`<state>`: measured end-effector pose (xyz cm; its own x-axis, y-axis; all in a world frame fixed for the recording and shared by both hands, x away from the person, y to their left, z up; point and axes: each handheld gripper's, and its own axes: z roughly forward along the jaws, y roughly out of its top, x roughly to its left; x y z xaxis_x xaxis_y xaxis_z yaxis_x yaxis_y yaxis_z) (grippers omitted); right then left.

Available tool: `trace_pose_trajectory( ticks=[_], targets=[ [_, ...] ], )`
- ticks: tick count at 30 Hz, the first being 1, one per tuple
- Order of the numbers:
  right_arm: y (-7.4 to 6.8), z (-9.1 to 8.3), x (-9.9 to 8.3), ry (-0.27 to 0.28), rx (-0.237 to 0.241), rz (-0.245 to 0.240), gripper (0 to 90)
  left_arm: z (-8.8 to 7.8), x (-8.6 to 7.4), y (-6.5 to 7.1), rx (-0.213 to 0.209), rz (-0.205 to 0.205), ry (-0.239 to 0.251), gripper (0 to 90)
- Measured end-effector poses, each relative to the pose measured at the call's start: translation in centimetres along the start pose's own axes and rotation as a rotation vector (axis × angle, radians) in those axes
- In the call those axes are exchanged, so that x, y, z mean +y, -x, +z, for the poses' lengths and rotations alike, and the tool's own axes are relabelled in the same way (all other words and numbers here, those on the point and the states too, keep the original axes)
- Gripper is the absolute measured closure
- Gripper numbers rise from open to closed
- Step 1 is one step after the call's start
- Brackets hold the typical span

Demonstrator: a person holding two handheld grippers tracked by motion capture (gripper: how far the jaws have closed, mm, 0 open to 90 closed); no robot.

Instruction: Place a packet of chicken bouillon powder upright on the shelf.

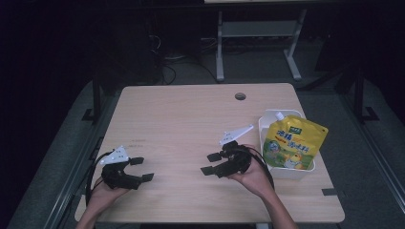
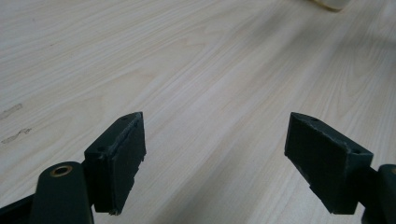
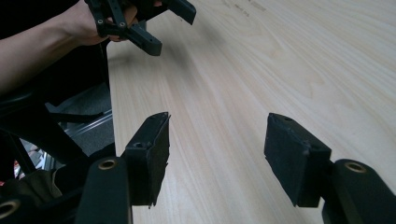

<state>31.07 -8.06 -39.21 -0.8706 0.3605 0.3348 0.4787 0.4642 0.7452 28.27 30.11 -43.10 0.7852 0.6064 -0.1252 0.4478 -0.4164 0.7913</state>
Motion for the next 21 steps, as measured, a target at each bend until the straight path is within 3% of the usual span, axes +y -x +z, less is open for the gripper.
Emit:
trace_pose_trajectory(
  ticks=[16,21],
  targets=[
    [-0.9,2.2,-3.4,-0.001,0.018,0.019,39.7,0.5,-0.2,0.2,-0.005,0.014,-0.024,20.0],
    [-1.6,3.3,-4.7,-0.028,0.03,0.029,39.3,0.7,-0.2,0.5,-0.003,0.036,-0.043,20.0]
  ],
)
